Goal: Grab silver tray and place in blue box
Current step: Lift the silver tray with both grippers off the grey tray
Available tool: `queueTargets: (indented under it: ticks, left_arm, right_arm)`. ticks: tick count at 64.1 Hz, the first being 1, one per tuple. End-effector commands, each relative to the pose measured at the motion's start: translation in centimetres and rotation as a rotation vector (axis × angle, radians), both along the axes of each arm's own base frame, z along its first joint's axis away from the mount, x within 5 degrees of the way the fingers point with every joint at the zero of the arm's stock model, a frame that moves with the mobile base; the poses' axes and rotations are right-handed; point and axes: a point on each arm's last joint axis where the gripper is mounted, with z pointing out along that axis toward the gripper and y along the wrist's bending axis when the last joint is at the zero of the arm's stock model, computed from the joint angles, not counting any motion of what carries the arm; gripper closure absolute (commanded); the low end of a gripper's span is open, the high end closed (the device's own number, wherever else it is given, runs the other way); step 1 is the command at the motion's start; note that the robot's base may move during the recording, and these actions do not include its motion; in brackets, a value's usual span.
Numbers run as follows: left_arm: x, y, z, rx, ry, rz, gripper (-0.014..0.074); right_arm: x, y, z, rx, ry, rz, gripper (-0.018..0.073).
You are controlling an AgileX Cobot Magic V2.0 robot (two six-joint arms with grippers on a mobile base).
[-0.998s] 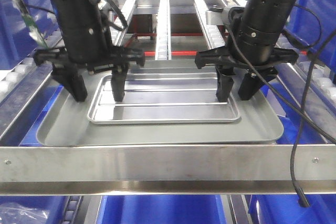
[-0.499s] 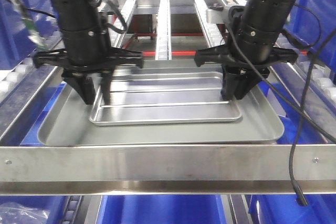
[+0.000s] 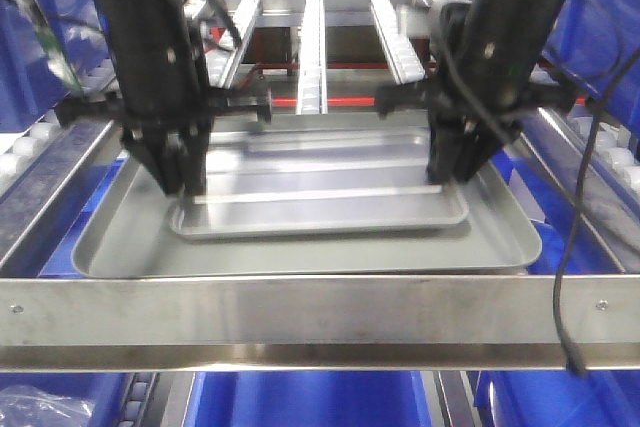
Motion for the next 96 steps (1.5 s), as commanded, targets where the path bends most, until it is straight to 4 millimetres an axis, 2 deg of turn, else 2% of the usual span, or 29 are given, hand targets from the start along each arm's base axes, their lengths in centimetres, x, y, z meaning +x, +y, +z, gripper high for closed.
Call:
queueTargets:
  ticks: [1, 18, 25, 32, 48, 96]
  left_arm:
    - [-0.9, 0.8, 6.1, -0.056, -0.137, 0.002, 0.0699]
    - [-4.3, 2.5, 12.2, -0.097, -0.23, 0.009, 0.0699]
    - [-6.0, 2.7, 14.2, -0.11, -0.255, 0.019, 0.0699]
    - [-7.5, 2.5, 15.3, -0.104, -0.267, 0.002, 0.0698]
    - [-9.1, 1.5, 15.3, -0.021, -0.248, 0.002, 0.0699]
    - [-9.0, 1.2, 15.1, -0.023, -0.246, 0.002, 0.0701]
  right_arm:
    - [-1.1, -0.7, 5.5, 0.012, -0.131, 0.018, 0.0503]
    - [-5.0, -1.8, 11.6, 0.058, -0.199, -0.013, 0.0503]
    - [-6.5, -2.1, 13.0, 0.036, -0.199, -0.02, 0.0503]
    - [-7.8, -2.1, 13.8, -0.001, -0.185, -0.029, 0.0503]
    - [-9.2, -1.3, 14.2, -0.042, -0.162, -0.032, 0.0503]
    - [-9.5, -1.4, 14.1, -0.073, -0.141, -0.033, 0.0503]
